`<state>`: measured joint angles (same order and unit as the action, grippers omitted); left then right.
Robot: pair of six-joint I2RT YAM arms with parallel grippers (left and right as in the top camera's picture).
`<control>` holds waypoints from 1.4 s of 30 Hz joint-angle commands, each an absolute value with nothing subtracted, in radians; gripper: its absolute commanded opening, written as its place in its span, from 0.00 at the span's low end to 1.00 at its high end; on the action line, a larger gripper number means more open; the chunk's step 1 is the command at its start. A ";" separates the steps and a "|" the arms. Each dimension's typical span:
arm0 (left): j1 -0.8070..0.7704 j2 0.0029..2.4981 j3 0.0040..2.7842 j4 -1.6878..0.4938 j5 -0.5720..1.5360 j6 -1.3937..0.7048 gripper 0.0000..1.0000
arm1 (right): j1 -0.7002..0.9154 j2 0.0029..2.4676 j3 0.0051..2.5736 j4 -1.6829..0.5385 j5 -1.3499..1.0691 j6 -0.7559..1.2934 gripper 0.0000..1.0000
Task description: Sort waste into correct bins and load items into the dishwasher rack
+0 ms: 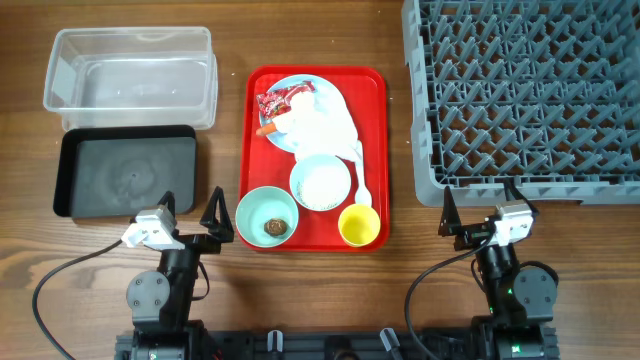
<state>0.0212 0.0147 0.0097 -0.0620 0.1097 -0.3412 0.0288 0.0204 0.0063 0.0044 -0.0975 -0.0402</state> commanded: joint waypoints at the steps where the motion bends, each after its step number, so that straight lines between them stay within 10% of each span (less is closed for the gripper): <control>1: 0.018 0.015 0.006 -0.068 0.100 -0.321 1.00 | 0.025 0.025 0.005 0.012 -0.106 -0.054 1.00; 27: 0.018 0.040 0.089 -0.020 0.101 -0.317 1.00 | 0.025 0.027 0.078 0.231 -0.045 -0.053 1.00; 42: 0.018 0.507 0.470 -0.060 0.146 -0.230 1.00 | 0.025 0.323 0.308 0.228 -0.046 -0.053 1.00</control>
